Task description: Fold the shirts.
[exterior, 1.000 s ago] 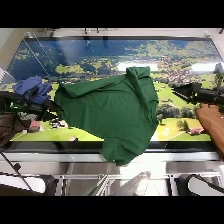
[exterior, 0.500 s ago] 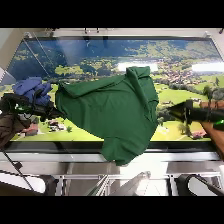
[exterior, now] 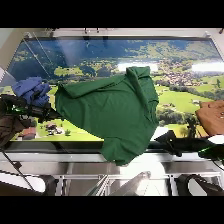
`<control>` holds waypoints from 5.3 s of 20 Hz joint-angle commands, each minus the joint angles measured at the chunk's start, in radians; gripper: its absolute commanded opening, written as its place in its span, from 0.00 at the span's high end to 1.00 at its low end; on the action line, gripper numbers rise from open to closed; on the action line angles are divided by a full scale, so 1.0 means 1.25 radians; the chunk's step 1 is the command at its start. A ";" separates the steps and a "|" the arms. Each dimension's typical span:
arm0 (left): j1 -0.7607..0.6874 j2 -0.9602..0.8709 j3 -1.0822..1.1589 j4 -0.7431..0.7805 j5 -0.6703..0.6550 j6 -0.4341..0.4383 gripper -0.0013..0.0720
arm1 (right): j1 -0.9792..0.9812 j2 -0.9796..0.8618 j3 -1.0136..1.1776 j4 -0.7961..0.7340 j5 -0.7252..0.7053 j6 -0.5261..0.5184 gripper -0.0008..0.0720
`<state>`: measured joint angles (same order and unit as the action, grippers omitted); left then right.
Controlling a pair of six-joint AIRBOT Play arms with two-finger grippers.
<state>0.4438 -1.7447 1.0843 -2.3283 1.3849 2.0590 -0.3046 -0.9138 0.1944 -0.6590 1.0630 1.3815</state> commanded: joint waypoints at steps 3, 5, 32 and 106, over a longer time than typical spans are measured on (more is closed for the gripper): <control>0.001 0.000 0.001 -0.003 0.020 0.001 0.94 | 0.165 -0.109 -0.018 0.142 -0.148 -0.081 0.36; 0.001 0.001 0.001 -0.003 0.020 0.002 0.94 | 0.228 -0.171 -0.018 0.244 -0.168 -0.150 0.36; 0.145 0.649 0.374 -0.529 0.296 0.030 0.94 | -0.392 0.094 0.852 0.823 0.393 -0.372 0.96; -0.098 0.108 -0.187 0.128 -0.010 -0.183 0.34 | -0.282 -0.222 0.508 -0.008 0.193 -0.288 0.46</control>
<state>0.3004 -1.6032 0.9096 -2.1731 1.4441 1.8015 -0.6559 -1.2148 0.8429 -0.6762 1.2919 1.0210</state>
